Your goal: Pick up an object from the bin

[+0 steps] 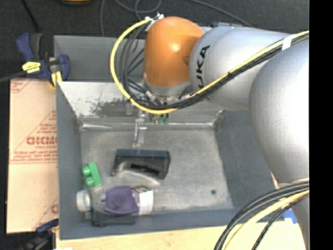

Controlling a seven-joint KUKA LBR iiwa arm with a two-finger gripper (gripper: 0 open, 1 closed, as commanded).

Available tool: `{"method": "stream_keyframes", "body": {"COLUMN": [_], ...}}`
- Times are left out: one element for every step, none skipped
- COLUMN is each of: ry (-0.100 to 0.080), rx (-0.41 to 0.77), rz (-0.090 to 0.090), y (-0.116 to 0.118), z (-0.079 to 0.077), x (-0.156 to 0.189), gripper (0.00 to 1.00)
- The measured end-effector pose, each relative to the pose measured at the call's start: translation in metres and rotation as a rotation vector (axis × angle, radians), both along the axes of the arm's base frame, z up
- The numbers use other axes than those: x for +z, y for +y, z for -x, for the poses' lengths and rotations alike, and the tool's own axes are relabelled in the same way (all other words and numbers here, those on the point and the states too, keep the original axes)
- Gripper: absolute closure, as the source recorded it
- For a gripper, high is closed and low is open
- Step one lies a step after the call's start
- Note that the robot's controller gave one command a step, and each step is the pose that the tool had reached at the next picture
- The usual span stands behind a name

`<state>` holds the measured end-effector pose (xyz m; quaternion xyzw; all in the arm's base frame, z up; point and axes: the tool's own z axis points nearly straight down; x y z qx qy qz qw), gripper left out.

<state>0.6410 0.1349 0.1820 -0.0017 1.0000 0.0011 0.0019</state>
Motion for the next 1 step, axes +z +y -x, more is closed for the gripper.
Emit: {"method": "stream_keyframes", "body": {"ry": [-0.004], "rx": [0.047], "rz": [0.001], "y": [0.0203], "z": [0.0521], "x": [-0.0572], "gripper": [0.00]}}
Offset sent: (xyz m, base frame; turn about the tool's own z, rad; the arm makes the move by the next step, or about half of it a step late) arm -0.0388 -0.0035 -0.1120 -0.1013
